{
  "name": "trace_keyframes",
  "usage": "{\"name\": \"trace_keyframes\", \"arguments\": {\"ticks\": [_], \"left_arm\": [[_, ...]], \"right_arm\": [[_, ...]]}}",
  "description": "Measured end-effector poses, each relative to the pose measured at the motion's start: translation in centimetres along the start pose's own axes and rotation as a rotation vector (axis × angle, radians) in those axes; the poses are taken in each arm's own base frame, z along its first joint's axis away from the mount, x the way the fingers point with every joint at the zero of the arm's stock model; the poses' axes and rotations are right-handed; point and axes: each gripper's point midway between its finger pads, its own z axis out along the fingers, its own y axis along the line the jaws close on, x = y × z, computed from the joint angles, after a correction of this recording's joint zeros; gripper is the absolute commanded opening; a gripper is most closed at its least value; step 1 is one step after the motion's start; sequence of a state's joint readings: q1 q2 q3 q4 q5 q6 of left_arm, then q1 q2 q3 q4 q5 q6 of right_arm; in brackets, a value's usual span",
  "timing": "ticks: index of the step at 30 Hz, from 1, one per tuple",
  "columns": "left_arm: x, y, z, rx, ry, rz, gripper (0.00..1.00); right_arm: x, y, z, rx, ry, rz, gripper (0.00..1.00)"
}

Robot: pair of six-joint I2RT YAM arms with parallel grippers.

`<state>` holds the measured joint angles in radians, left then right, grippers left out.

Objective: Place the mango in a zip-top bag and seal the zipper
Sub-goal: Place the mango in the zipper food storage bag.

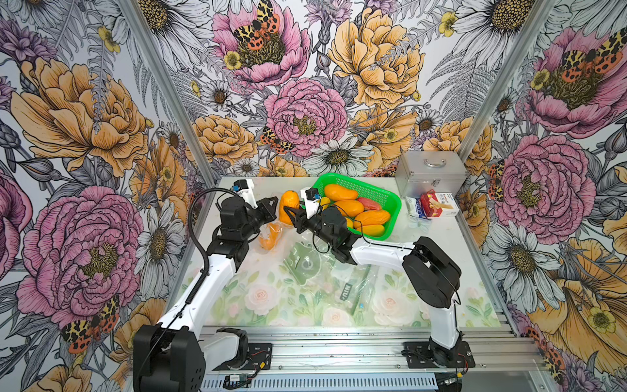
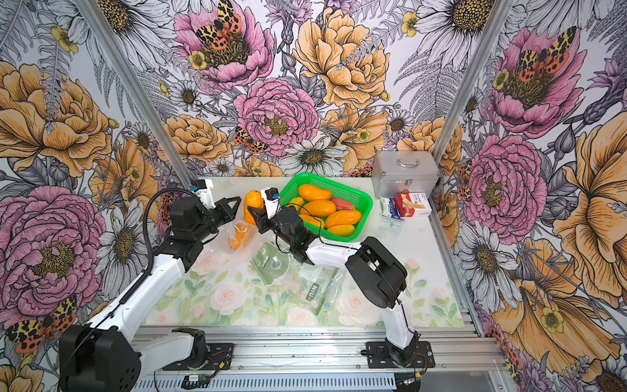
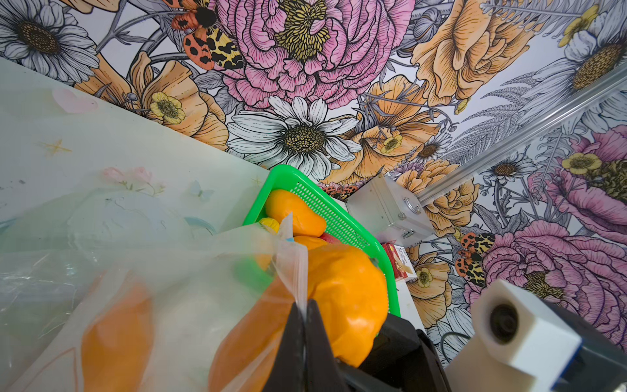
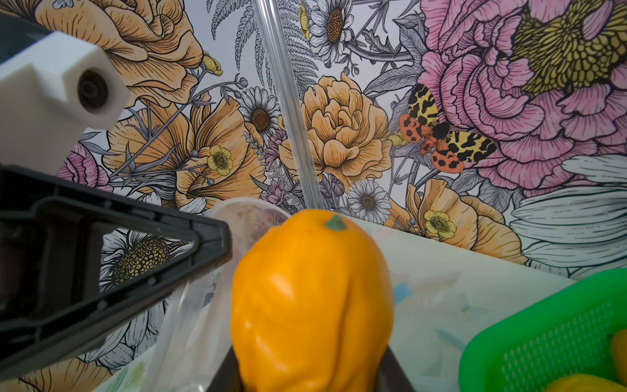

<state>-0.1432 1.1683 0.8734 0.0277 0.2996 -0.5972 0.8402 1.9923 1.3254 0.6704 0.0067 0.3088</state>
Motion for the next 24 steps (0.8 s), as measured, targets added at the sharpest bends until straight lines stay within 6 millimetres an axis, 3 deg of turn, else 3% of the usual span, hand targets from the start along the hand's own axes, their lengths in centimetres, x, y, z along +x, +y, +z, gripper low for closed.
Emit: {"name": "trace_keyframes", "arguments": {"ticks": [7, 12, 17, 24], "left_arm": [[-0.4, -0.9, -0.1, 0.045, -0.005, -0.046, 0.0], [-1.6, -2.0, -0.6, 0.078, -0.028, -0.057, 0.0], [-3.0, -2.4, -1.5, 0.096, -0.069, -0.064, 0.0], [-3.1, -2.3, -1.5, 0.095, -0.068, -0.074, 0.0]], "right_arm": [[-2.1, 0.5, 0.0, -0.018, -0.081, -0.012, 0.24], [-3.9, 0.8, 1.2, -0.027, -0.146, -0.017, 0.38], [-3.9, 0.7, 1.3, -0.02, -0.147, -0.028, 0.63], [-1.4, -0.2, 0.8, 0.014, -0.077, -0.056, 0.78]]}}
